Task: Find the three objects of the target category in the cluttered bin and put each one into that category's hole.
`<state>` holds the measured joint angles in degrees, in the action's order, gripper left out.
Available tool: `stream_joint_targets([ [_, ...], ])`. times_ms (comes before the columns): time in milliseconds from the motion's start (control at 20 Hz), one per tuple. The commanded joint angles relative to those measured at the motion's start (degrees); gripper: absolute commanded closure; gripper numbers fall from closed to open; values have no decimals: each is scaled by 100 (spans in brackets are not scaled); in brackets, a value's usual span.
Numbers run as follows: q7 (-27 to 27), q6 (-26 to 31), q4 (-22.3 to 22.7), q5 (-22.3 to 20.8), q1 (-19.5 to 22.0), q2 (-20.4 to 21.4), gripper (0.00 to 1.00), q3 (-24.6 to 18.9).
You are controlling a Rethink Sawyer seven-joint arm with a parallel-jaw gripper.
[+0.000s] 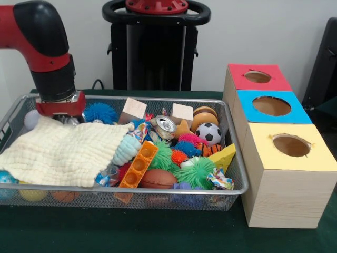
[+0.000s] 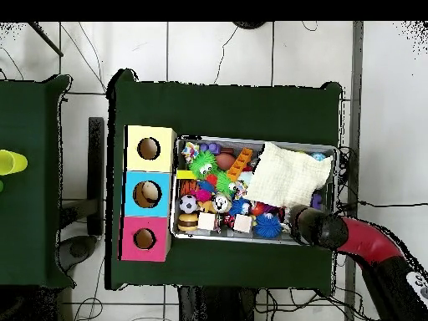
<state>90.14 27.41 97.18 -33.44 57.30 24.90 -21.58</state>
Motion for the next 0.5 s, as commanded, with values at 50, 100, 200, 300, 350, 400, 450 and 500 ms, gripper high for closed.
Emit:
stream_joint_targets([
  [50,-919,643,-70,-129,3,195,0,-501],
  [100,-926,689,-45,-77,14,232,0,-548],
  [200,-920,670,98,1,77,420,0,-675],
  [300,-922,716,259,108,172,602,0,-813],
  [350,-944,690,310,116,237,648,0,-885],
  [400,-955,737,340,128,257,729,0,-914],
  [450,-958,755,383,121,289,774,0,-940],
  [500,-961,770,372,100,295,788,0,-959],
])
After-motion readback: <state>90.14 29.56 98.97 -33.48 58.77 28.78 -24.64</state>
